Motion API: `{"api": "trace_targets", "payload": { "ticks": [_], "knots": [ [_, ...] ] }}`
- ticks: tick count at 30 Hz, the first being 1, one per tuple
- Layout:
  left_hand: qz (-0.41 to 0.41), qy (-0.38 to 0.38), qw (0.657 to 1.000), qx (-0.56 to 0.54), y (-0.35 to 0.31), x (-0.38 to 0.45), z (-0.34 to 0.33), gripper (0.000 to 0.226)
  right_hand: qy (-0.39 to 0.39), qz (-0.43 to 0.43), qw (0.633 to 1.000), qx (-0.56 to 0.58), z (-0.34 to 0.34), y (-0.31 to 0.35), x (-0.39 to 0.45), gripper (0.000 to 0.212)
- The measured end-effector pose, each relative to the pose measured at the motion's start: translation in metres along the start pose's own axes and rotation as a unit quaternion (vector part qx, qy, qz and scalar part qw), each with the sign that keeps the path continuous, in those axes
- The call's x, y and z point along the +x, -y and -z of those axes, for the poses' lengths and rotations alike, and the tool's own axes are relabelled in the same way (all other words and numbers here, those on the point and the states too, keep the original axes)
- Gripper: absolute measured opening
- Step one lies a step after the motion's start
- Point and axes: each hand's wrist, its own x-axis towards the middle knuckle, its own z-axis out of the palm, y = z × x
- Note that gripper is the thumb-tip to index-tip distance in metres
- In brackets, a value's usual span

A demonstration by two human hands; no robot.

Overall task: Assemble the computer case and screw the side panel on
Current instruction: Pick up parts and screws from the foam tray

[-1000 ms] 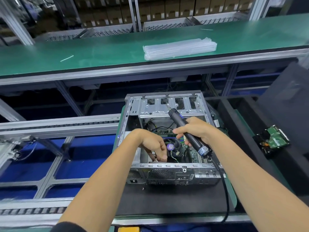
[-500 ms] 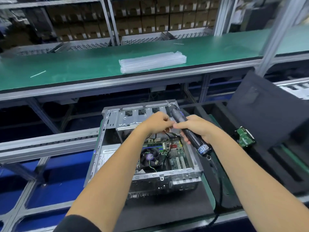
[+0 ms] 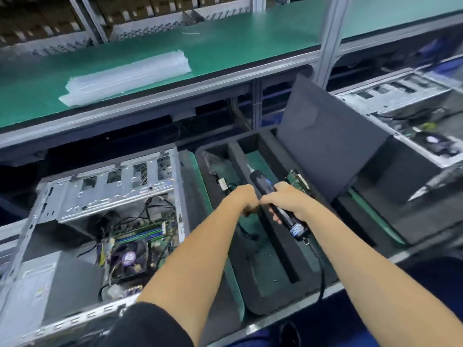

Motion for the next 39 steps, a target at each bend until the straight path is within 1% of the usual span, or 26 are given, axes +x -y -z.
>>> {"api": "trace_targets", "payload": {
  "ticks": [2,4,7,9,12,15,18,20,21,23,24,26,27,28,29,30,31,32,33,34,35,37,38,39],
  "knots": [
    [0.025,0.059,0.998,0.023,-0.007,0.019,-0.034,0.008,0.014,-0.012,1.0,-0.003,0.009,-0.015,0.012,0.019],
    [0.052,0.086,0.995,0.024,-0.008,0.03,-0.069,0.01,0.033,-0.019,0.999,0.009,0.015,-0.027,0.022,0.021],
    [0.047,0.063,0.995,0.06,-0.008,0.037,-0.109,0.026,0.055,-0.022,0.998,0.016,0.022,-0.038,0.034,0.021],
    [0.063,0.048,0.995,0.063,-0.003,0.039,-0.124,0.027,0.069,-0.02,0.997,0.013,0.025,-0.041,0.04,0.021],
    [0.055,0.034,0.994,0.083,0.002,0.046,-0.133,0.024,0.089,-0.015,0.996,0.017,0.026,-0.042,0.048,0.018],
    [0.036,0.038,0.992,0.112,0.001,0.052,-0.136,0.028,0.1,-0.013,0.995,0.019,0.025,-0.043,0.053,0.016],
    [0.026,0.061,0.991,0.12,-0.001,0.055,-0.127,0.033,0.114,-0.014,0.993,0.023,0.025,-0.042,0.055,0.016],
    [0.012,0.07,0.989,0.131,-0.006,0.055,-0.11,0.035,0.125,-0.01,0.992,0.026,0.027,-0.038,0.054,0.018],
    [0.006,0.055,0.993,0.107,-0.008,0.054,-0.097,0.035,0.128,-0.006,0.991,0.028,0.029,-0.033,0.052,0.019],
    [0.014,-0.015,1.0,-0.004,-0.009,0.052,-0.061,0.031,0.138,0.009,0.989,0.051,0.031,-0.017,0.047,0.023],
    [0.024,-0.04,0.998,-0.041,-0.01,0.048,-0.037,0.025,0.148,0.019,0.986,0.078,0.033,-0.008,0.044,0.03],
    [0.052,-0.108,0.985,-0.127,-0.006,0.036,0.007,0.007,0.171,0.049,0.976,0.127,0.035,0.014,0.034,0.047],
    [0.045,-0.146,0.974,-0.166,-0.001,0.028,0.027,0.016,0.181,0.078,0.972,0.132,0.035,0.025,0.029,0.053],
    [0.037,-0.188,0.948,-0.254,0.005,0.019,0.045,0.027,0.189,0.111,0.967,0.129,0.034,0.036,0.023,0.055],
    [0.025,-0.218,0.905,-0.364,0.013,0.011,0.059,0.033,0.194,0.141,0.963,0.126,0.03,0.046,0.018,0.056],
    [0.009,-0.243,0.849,-0.47,0.022,0.002,0.074,0.034,0.194,0.162,0.959,0.126,0.025,0.054,0.012,0.056],
    [-0.014,-0.263,0.784,-0.562,0.032,-0.009,0.087,0.03,0.192,0.174,0.957,0.126,0.019,0.062,0.007,0.055],
    [-0.041,-0.279,0.723,-0.63,0.042,-0.021,0.097,0.024,0.189,0.182,0.957,0.125,0.01,0.069,0.002,0.054],
    [-0.063,-0.291,0.669,-0.681,0.053,-0.03,0.105,0.019,0.187,0.186,0.957,0.12,0.001,0.075,-0.003,0.053],
    [-0.077,-0.299,0.634,-0.709,0.062,-0.042,0.111,0.016,0.189,0.187,0.957,0.114,-0.011,0.08,-0.009,0.053],
    [-0.088,-0.302,0.612,-0.725,0.073,-0.05,0.114,0.014,0.194,0.187,0.957,0.108,-0.023,0.086,-0.014,0.056],
    [-0.093,-0.304,0.601,-0.734,0.094,-0.065,0.114,0.012,0.201,0.184,0.958,0.093,-0.049,0.097,-0.027,0.063],
    [-0.088,-0.307,0.601,-0.733,0.105,-0.073,0.113,0.012,0.204,0.189,0.957,0.084,-0.062,0.101,-0.033,0.06],
    [-0.083,-0.312,0.604,-0.729,0.118,-0.08,0.112,0.012,0.207,0.196,0.955,0.08,-0.076,0.105,-0.04,0.052]
  ]
}}
